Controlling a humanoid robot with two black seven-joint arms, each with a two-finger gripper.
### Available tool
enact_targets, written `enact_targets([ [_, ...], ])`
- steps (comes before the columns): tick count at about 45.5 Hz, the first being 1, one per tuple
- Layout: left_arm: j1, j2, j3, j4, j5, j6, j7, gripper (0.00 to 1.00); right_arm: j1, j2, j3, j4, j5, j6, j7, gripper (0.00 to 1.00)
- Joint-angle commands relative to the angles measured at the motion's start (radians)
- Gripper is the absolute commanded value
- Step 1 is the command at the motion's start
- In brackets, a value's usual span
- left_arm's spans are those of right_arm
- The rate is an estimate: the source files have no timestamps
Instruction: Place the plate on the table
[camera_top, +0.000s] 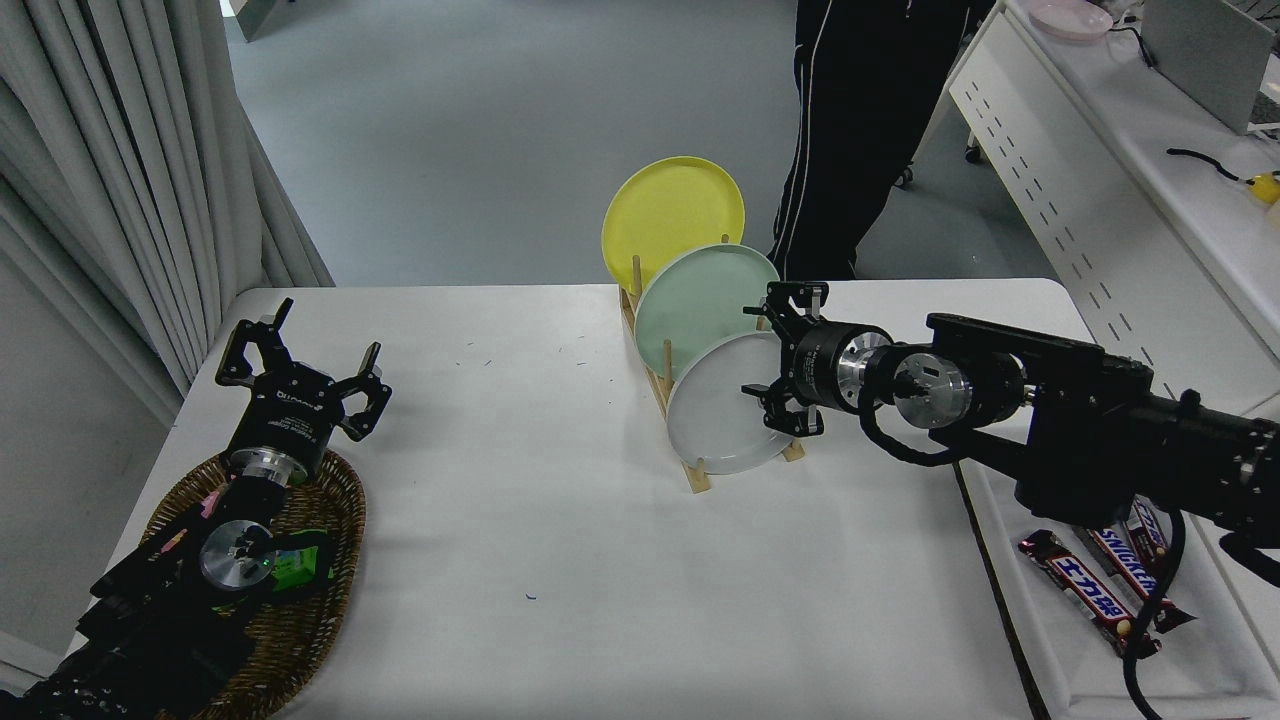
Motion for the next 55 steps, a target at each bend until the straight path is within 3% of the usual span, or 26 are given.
enact_targets([
  [1, 0.000, 0.000, 0.000, 0.000, 0.001, 0.000, 0.000, 1.00, 0.010, 0.007, 0.007, -0.006, 0.000, 0.002, -0.016, 0.70],
  [22, 0.000, 0.000, 0.000, -0.001, -0.001, 0.000, 0.000, 1.00, 0.027, 0.004, 0.018, -0.008, -0.003, 0.004, -0.050, 0.45],
  [32, 0.000, 0.000, 0.000, 0.000, -0.001, 0.000, 0.000, 1.00, 0.027, 0.003, 0.018, -0.014, -0.003, 0.004, -0.052, 0.38],
  [55, 0.000, 0.001, 0.000, 0.000, -0.001, 0.000, 0.000, 1.00, 0.036, 0.004, 0.019, -0.029, -0.003, -0.003, -0.052, 0.35],
])
